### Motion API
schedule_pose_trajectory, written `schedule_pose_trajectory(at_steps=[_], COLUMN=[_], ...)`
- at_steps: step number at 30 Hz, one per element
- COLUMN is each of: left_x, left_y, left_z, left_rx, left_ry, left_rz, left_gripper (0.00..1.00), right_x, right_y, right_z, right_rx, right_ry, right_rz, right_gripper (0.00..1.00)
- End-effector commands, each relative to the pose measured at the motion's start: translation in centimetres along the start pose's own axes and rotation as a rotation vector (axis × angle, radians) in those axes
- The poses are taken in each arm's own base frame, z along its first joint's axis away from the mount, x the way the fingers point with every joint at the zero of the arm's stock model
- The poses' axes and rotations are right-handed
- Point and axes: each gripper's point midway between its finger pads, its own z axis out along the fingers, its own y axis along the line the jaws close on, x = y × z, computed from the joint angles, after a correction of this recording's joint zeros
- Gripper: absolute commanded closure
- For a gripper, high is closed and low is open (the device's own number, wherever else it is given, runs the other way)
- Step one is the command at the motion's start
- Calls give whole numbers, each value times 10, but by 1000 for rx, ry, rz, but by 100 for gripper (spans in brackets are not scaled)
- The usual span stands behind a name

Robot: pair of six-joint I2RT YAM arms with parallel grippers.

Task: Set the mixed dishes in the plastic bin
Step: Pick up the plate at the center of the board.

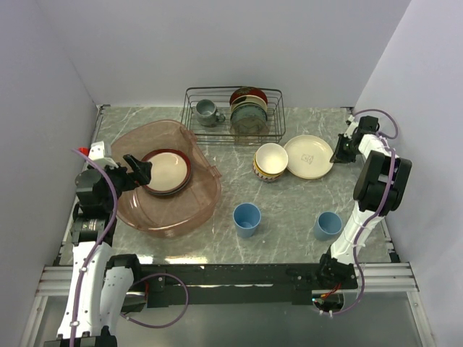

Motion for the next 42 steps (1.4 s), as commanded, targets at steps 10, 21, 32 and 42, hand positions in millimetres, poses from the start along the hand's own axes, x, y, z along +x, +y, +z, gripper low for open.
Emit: schedule_pose_trajectory(at_steps=[10, 21, 32, 42], left_x=[-19, -21, -21, -1], left_y=[-9, -12, -17, -57], left_z=[-2, -5, -7, -4], left_rx=[31, 43, 74, 326], left_ry=[-61, -71, -72, 29], left_rz=[31, 34, 35, 11], left_gripper=[1, 1, 1, 1], right_x=[-45, -60, -54, -48], right_y=[3, 12, 28, 60], right_z=[-49, -87, -95, -135], right_rx=[14, 14, -63, -183], right_ry=[-182, -277, -285, -375], right_rz=[-22, -63, -74, -85], right_gripper=[100, 100, 100, 100])
